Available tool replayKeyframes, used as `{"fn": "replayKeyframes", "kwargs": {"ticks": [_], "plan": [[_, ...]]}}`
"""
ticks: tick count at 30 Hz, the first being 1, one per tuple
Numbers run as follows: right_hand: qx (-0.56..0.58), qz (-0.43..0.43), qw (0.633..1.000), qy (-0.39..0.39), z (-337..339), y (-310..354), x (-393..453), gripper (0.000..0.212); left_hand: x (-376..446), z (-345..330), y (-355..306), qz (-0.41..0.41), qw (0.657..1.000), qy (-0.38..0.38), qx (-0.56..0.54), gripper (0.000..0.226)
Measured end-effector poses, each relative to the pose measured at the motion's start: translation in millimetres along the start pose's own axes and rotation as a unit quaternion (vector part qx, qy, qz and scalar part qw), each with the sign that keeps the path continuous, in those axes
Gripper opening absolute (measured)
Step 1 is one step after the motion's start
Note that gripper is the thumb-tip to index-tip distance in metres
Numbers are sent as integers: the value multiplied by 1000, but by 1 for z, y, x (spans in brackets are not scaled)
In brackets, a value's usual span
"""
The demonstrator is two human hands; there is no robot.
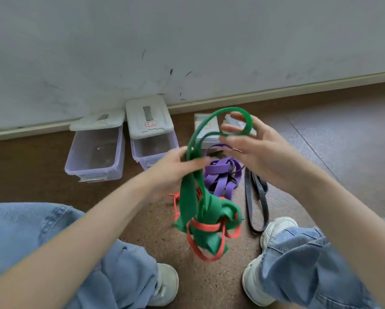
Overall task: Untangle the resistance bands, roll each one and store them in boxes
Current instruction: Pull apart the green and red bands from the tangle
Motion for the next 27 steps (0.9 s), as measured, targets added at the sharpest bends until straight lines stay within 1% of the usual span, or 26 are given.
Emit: {"fn": "replayKeyframes", "kwargs": {"ticks": [1, 2, 3, 4, 5, 6, 8, 9, 10, 11, 13, 14, 15, 17, 18, 19, 20, 22, 24, 25, 26, 27], "plan": [[-92, -16, 995, 22, 3, -9, -5, 55, -1, 4, -12, -8, 1000, -6, -28, 9], [-171, -50, 982, 57, 1, -24, -12, 63, -1, 8, -23, -22, 999, -13, -41, 10], [-231, -92, 963, 102, -5, -43, -19, 73, -1, 11, -34, -40, 998, -19, -51, 12], [-285, -116, 941, 140, -12, -62, -24, 82, -1, 14, -45, -57, 996, -28, -64, 14], [-345, -105, 921, 149, -16, -74, -25, 86, -1, 15, -52, -65, 994, -40, -81, 15], [-398, -62, 906, 131, -19, -77, -21, 80, 0, 17, -56, -64, 991, -50, -103, 19], [-476, 50, 875, 74, -24, -65, -10, 47, 0, 18, -60, -46, 985, -57, -159, 23], [-502, 82, 860, 51, -26, -59, -6, 31, -1, 19, -61, -41, 981, -55, -182, 22], [-514, 98, 851, 39, -27, -56, -3, 22, -1, 20, -61, -38, 978, -56, -197, 22], [-518, 101, 849, 33, -27, -55, 0, 18, -2, 23, -62, -35, 975, -63, -211, 23], [-510, 95, 854, 30, -24, -60, 4, 17, -2, 35, -59, -15, 961, -90, -260, 27], [-499, 80, 862, 41, -22, -65, 4, 20, -2, 41, -58, -8, 950, -106, -294, 28], [-480, 50, 874, 61, -19, -73, 4, 28, -3, 45, -57, -7, 939, -118, -323, 28], [-438, -15, 892, 107, -13, -92, -2, 52, -2, 44, -56, -4, 933, -119, -341, 26], [-439, -25, 891, 115, -13, -98, -4, 61, -3, 38, -55, 3, 938, -102, -332, 27], [-458, -18, 883, 105, -12, -100, -3, 65, -3, 31, -53, 13, 943, -80, -323, 27], [-481, -1, 873, 86, -11, -98, 0, 64, -3, 24, -51, 22, 946, -62, -318, 28], [-524, 22, 849, 64, -10, -94, 5, 51, 0, 21, -46, 31, 946, -54, -317, 27], [-563, 18, 823, 68, -7, -94, 6, 32, 8, 37, -38, 29, 937, -104, -332, 19], [-565, 12, 823, 63, -3, -94, 4, 23, 11, 51, -30, 32, 935, -145, -321, 19], [-552, 7, 833, 50, 2, -92, 3, 18, 12, 64, -19, 41, 941, -191, -275, 25], [-530, 5, 847, 33, 6, -87, 3, 16, 12, 77, -5, 62, 950, -238, -191, 32]]}}
Point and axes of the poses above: each hand's wrist, its own x-axis towards the middle knuckle, its own z-axis out of the back of the hand, y = z × x, the point moved 7 cm from there along x, towards the middle knuckle, and after that the axes turned 11 degrees about x, right-handed, at the moved point
